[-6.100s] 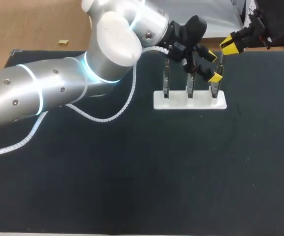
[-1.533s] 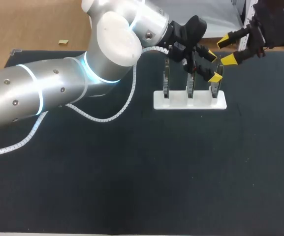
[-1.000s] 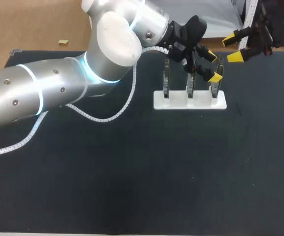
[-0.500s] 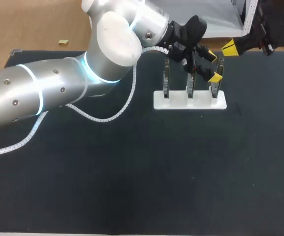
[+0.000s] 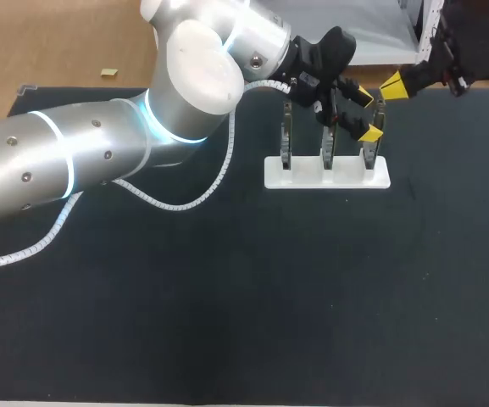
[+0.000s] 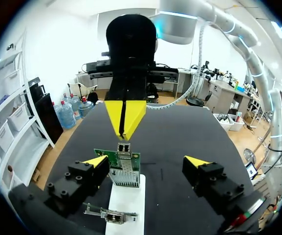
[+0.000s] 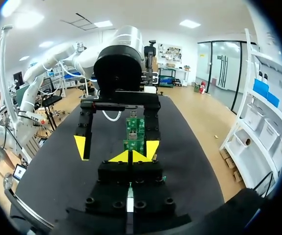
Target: Pick up the optical module with the left hand, and insert it into the network port with the right hand.
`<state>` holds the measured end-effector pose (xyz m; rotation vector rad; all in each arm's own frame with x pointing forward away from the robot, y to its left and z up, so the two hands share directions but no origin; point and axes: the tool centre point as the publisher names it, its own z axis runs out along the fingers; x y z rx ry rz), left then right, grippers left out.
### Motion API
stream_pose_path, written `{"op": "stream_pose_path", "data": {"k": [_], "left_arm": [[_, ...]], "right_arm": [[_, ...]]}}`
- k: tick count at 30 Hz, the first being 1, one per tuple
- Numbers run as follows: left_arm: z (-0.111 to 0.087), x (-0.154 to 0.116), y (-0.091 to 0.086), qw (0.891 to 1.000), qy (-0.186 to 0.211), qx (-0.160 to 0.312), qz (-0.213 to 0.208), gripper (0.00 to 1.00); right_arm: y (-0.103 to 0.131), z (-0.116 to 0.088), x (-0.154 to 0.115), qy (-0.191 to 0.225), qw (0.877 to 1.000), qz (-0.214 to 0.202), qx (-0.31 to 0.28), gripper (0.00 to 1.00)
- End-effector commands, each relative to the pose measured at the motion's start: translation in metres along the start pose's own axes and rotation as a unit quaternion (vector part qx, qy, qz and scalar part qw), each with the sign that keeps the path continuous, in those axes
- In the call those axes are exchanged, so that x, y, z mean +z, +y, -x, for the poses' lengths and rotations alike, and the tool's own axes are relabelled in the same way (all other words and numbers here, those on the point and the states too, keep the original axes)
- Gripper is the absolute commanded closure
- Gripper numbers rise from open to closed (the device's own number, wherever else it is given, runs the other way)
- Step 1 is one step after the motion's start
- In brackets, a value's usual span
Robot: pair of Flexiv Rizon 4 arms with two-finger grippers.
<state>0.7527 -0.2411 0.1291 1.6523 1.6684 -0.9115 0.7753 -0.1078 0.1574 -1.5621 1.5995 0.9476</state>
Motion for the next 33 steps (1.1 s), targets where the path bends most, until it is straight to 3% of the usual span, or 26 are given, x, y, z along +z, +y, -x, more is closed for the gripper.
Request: {"op": "stream_pose_path", "data": {"k": [1,33], "left_arm": [[0.002,0.001,0.004,1.000,0.003,-0.001,-0.004,0.00],[0.002,0.001,0.004,1.000,0.003,-0.001,-0.004,0.00]], "right_arm": [[-0.003,0.000,0.001,0.000,1.000,0.004,0.001,1.00],[0.003,-0.019,0.011,0.009,0.999,0.008,0.031,1.00]]}}
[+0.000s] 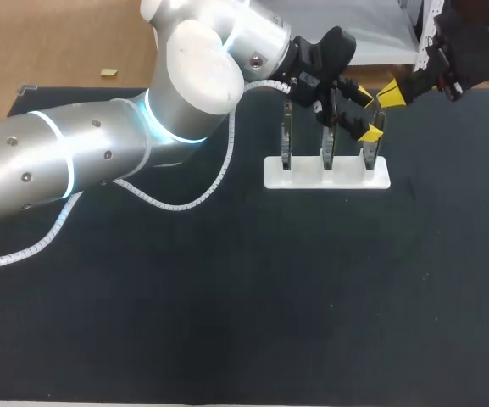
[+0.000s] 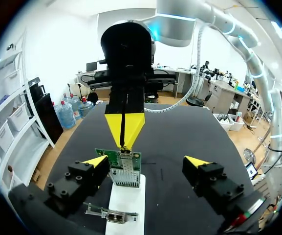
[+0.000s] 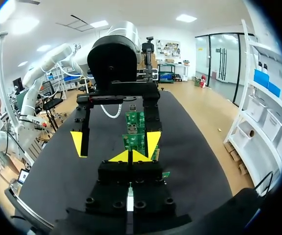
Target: Pick up the optical module with the left hand, and insert it into the network port with the right hand.
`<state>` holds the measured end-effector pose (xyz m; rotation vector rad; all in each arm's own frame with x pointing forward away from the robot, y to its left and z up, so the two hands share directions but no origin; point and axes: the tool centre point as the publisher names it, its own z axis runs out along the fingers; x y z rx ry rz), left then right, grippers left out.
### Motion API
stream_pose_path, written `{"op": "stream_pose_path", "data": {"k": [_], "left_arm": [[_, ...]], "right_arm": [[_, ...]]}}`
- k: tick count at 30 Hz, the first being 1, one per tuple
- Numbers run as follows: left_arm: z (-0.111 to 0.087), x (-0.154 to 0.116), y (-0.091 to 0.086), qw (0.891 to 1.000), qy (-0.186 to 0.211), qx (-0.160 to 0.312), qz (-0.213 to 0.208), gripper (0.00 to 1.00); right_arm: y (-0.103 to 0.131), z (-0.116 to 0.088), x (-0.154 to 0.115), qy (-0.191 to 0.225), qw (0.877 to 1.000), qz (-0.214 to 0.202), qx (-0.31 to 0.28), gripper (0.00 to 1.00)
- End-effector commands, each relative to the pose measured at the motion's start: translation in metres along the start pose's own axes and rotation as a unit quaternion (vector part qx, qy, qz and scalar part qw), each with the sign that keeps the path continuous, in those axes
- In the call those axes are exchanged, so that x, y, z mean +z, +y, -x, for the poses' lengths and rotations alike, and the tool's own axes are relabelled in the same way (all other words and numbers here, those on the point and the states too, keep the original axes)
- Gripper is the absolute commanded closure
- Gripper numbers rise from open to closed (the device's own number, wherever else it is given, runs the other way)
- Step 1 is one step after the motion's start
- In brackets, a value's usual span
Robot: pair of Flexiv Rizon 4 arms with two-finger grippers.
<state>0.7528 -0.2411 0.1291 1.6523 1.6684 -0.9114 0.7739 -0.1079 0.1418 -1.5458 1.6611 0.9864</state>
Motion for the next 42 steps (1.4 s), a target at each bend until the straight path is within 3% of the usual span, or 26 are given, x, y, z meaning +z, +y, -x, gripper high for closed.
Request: {"op": "stream_pose_path", "data": {"k": [1,16,42], "left_arm": [[0.002,0.001,0.004,1.000,0.003,-0.001,-0.004,0.00],[0.002,0.001,0.004,1.000,0.003,-0.001,-0.004,0.00],[0.006,-0.002,0.005,1.000,0.004,0.008,0.001,0.00]], "right_arm": [[0.002,-0.006,0.004,0.001,1.000,-0.001,0.001,1.00],[0.004,-0.008,0.008,0.011,1.000,0.000,-0.002,1.00],[0.001,0.012,-0.005,-0.010,0.999,-0.020,-0.026,1.00]]}}
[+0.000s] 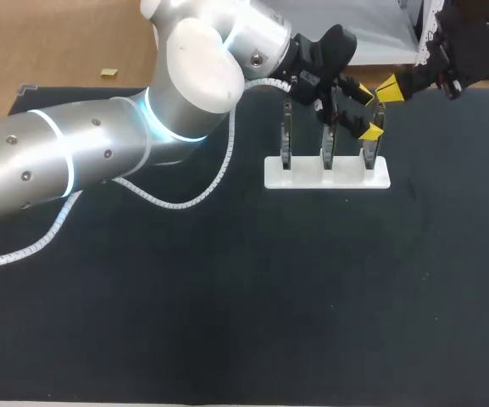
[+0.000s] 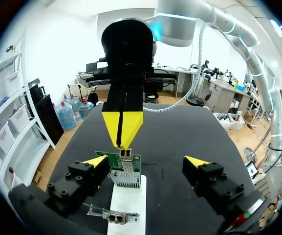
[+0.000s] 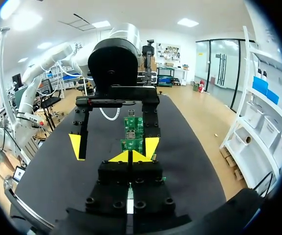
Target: Pick up the optical module with the left hand, and insert it into the network port with the right hand.
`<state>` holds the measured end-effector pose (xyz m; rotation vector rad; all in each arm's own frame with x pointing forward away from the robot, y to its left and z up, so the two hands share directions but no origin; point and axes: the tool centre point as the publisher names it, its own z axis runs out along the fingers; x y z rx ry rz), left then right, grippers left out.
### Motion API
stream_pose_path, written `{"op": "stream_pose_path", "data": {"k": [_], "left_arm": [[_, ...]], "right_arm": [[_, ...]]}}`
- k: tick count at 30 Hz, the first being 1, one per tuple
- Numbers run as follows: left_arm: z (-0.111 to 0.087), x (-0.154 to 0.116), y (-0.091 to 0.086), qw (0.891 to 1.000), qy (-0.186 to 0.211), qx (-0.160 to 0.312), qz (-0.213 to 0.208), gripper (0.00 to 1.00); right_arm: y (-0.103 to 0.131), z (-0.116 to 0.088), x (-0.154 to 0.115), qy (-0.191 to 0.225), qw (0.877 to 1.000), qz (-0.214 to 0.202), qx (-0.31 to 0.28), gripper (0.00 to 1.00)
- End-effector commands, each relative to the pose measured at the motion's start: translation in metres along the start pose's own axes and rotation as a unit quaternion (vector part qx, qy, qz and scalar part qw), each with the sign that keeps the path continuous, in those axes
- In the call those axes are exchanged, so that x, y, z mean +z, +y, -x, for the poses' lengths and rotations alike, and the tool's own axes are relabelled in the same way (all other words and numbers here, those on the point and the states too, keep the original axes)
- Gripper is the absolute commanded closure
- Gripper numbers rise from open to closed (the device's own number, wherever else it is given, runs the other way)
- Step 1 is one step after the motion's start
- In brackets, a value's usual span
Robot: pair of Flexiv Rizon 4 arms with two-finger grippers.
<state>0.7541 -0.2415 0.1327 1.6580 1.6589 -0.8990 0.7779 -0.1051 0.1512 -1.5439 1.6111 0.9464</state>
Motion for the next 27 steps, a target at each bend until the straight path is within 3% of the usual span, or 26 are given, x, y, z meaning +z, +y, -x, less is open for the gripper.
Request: {"op": "stream_pose_path", "data": {"k": [1,18,27], "left_arm": [[0.003,-0.001,0.004,1.000,0.003,0.003,-0.001,0.00],[0.028,-0.021,0.010,0.998,-0.002,0.042,0.036,0.00],[0.032,-0.024,0.010,0.998,-0.004,0.046,0.044,0.00]], "right_arm": [[0.004,0.004,-0.003,0.000,1.000,-0.006,-0.004,1.00],[0.003,0.018,-0.013,-0.018,0.999,-0.029,-0.024,1.00],[0.002,0.023,-0.016,-0.022,0.998,-0.043,-0.032,1.00]]}}
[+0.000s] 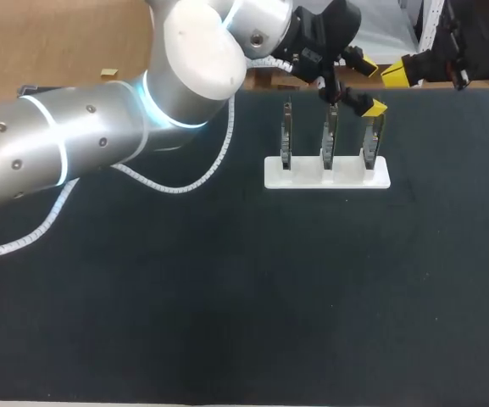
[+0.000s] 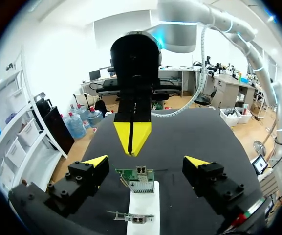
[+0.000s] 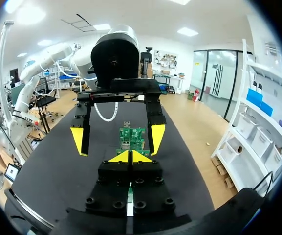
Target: Pick up the optical module with the left hand, and insert it into the network port with the right hand.
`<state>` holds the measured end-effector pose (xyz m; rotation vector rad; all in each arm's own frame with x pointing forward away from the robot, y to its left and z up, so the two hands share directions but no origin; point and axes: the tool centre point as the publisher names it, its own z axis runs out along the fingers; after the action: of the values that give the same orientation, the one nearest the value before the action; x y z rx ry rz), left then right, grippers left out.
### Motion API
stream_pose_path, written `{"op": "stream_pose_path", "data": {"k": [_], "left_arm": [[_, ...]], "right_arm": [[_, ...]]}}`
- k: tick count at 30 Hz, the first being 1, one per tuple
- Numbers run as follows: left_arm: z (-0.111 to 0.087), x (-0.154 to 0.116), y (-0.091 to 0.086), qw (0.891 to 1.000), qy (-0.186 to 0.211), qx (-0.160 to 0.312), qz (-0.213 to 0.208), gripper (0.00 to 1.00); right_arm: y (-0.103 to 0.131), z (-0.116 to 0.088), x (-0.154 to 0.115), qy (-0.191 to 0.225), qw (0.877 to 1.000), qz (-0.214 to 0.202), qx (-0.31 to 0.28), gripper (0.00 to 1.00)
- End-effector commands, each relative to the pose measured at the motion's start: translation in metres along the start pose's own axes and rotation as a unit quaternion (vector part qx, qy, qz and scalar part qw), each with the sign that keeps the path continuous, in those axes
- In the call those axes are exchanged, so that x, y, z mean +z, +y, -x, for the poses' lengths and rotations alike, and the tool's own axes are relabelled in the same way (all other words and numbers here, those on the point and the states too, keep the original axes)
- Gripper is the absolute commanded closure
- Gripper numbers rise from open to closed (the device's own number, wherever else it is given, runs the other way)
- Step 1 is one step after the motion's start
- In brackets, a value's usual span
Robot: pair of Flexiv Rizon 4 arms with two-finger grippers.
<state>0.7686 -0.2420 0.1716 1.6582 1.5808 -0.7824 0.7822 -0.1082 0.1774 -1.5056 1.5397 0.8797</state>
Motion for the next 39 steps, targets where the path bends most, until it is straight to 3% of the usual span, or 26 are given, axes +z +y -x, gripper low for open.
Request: {"op": "stream_pose_path", "data": {"k": [1,2,3,4,39], "left_arm": [[-0.0002,-0.0022,-0.0024,1.000,0.000,0.001,0.004,0.00],[-0.0001,-0.0023,-0.0024,1.000,0.001,0.001,0.005,0.00],[0.0000,-0.0024,-0.0024,1.000,0.002,0.001,0.005,0.00],[0.0000,-0.0024,-0.0024,1.000,0.002,0.001,0.005,0.00],[0.0000,-0.0024,-0.0024,1.000,0.002,0.001,0.005,0.00]], "right_arm": [[0.0052,0.0025,-0.0012,0.002,1.000,-0.011,-0.001,1.00],[0.0050,0.0030,-0.0016,0.002,1.000,-0.012,-0.001,1.00],[0.0049,0.0038,-0.0020,0.011,1.000,-0.019,0.002,0.64],[0.0039,0.0043,-0.0019,0.011,1.000,-0.023,0.004,0.00],[0.0039,0.0043,-0.0019,0.011,1.000,-0.023,0.004,0.00]]}}
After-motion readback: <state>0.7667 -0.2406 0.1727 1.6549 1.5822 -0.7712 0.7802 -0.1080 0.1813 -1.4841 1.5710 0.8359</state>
